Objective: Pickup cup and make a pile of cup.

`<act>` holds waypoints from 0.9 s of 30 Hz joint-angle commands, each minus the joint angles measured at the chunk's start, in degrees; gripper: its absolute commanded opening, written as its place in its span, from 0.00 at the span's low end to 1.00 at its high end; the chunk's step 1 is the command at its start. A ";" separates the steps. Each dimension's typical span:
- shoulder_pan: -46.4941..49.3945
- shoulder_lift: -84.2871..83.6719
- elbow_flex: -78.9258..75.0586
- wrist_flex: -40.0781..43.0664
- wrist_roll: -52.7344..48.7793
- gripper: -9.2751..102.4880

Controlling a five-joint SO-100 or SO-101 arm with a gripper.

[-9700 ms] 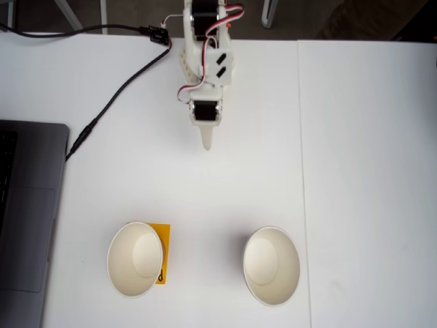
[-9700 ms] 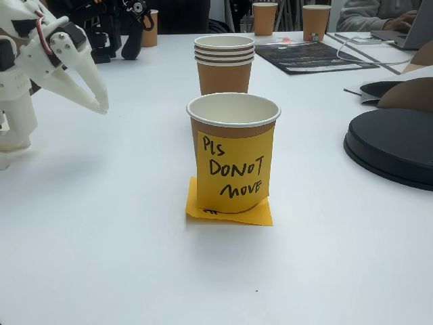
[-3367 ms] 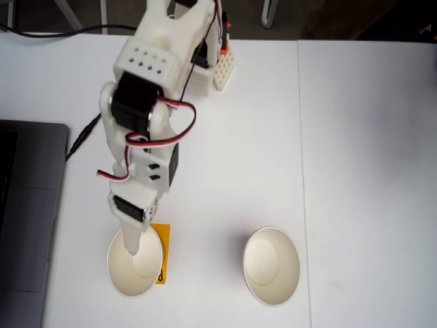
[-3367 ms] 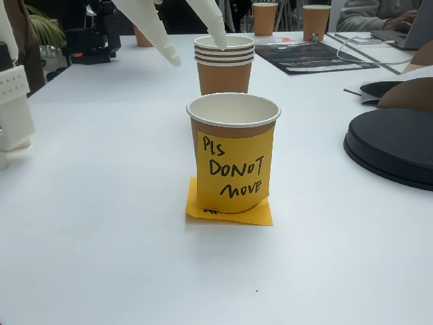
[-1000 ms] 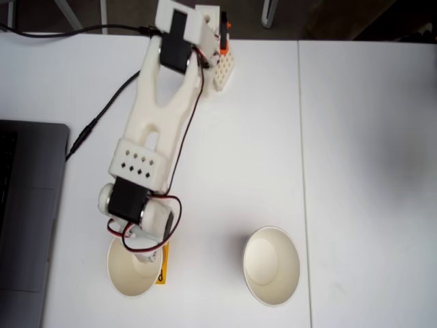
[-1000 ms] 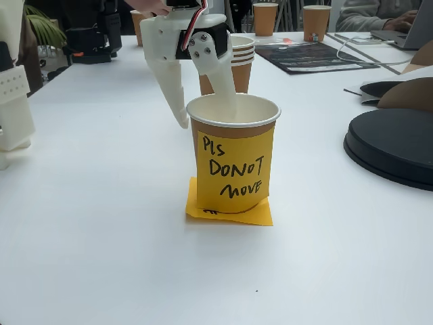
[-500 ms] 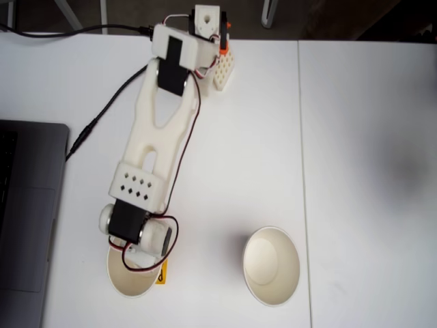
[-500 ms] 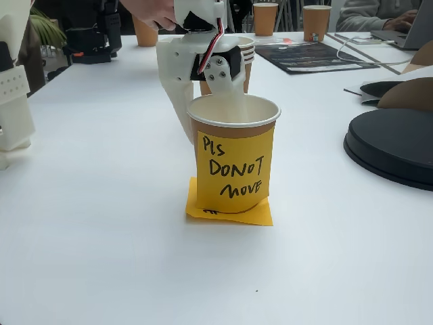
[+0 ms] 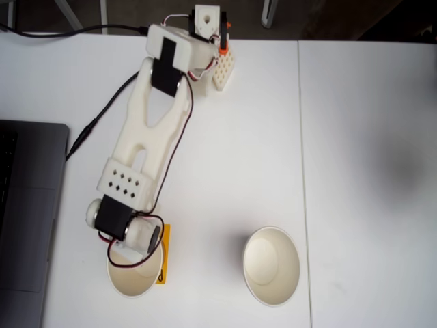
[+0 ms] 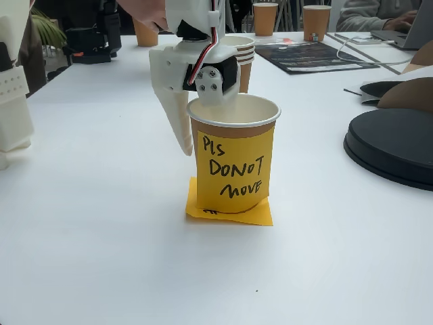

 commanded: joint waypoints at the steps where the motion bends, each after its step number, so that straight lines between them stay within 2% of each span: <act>1: 0.00 1.67 -4.75 0.00 -0.09 0.09; 6: -0.62 1.93 -4.75 0.26 0.26 0.01; 17: -0.70 3.52 -4.75 0.62 0.00 0.02; 27: -0.79 15.12 -3.96 0.44 0.26 0.02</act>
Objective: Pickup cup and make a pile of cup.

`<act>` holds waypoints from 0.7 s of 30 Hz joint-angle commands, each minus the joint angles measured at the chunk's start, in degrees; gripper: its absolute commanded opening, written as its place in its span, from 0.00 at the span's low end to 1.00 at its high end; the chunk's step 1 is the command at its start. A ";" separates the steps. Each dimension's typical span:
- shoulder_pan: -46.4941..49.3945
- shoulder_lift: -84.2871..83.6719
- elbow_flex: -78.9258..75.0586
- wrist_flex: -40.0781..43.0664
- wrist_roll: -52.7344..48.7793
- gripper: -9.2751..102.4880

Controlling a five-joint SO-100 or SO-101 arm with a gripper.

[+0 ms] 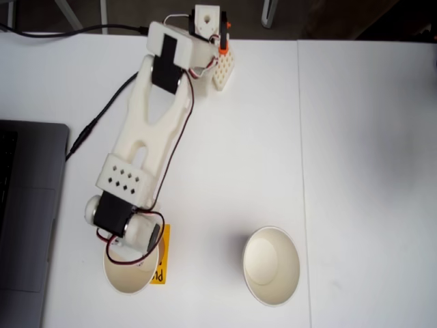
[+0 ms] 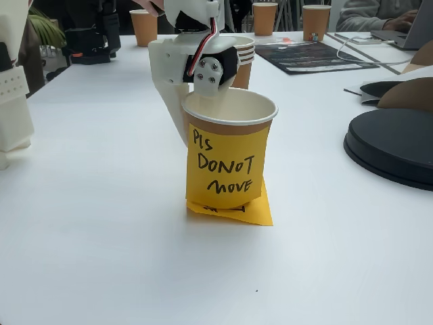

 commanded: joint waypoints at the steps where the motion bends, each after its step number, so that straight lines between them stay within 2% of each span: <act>1: -0.70 11.34 -3.87 0.44 0.26 0.02; 7: -1.23 17.75 -3.87 0.44 0.26 0.02; 21: -12.48 32.61 -4.75 0.00 0.35 0.02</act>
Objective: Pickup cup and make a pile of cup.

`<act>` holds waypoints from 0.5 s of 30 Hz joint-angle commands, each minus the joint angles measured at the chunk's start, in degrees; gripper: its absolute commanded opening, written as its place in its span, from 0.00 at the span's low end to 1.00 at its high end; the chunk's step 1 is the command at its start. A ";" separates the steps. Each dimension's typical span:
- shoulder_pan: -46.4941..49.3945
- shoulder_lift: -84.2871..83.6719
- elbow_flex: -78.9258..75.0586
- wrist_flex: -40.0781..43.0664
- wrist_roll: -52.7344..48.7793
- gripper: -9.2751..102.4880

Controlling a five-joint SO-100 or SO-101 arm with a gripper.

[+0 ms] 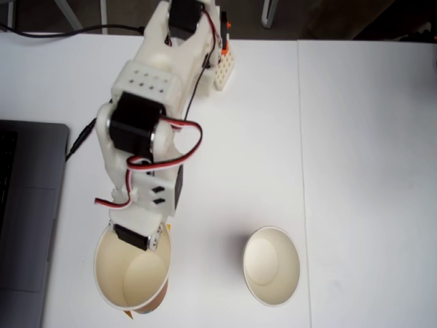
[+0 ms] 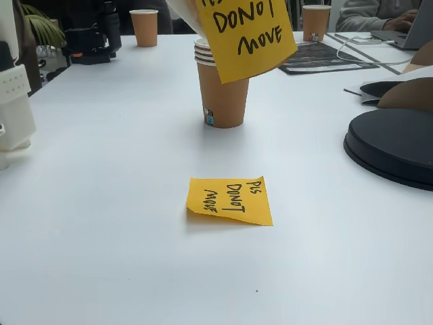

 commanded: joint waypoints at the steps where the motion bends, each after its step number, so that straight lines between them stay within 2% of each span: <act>1: -4.22 8.88 -4.75 -0.70 0.35 0.02; 15: -19.51 16.17 -4.83 -0.79 0.35 0.02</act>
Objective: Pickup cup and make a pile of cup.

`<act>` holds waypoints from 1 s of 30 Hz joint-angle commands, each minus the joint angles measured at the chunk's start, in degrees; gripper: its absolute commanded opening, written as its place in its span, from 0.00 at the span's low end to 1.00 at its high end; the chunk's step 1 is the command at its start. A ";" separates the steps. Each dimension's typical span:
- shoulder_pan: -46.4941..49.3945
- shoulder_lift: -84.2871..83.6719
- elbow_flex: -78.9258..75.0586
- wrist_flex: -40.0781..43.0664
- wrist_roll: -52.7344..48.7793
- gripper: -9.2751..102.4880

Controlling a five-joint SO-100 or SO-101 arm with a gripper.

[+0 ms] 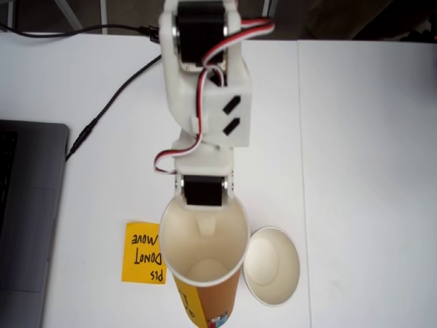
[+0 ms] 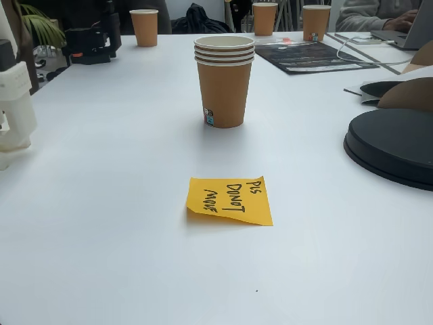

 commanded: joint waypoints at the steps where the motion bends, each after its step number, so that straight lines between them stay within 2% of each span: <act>1: -3.69 4.75 -4.83 -0.79 0.35 0.02; 16: -12.04 0.00 -17.14 -0.88 0.35 0.02; 30: -15.73 -5.45 -17.84 -0.44 0.35 0.02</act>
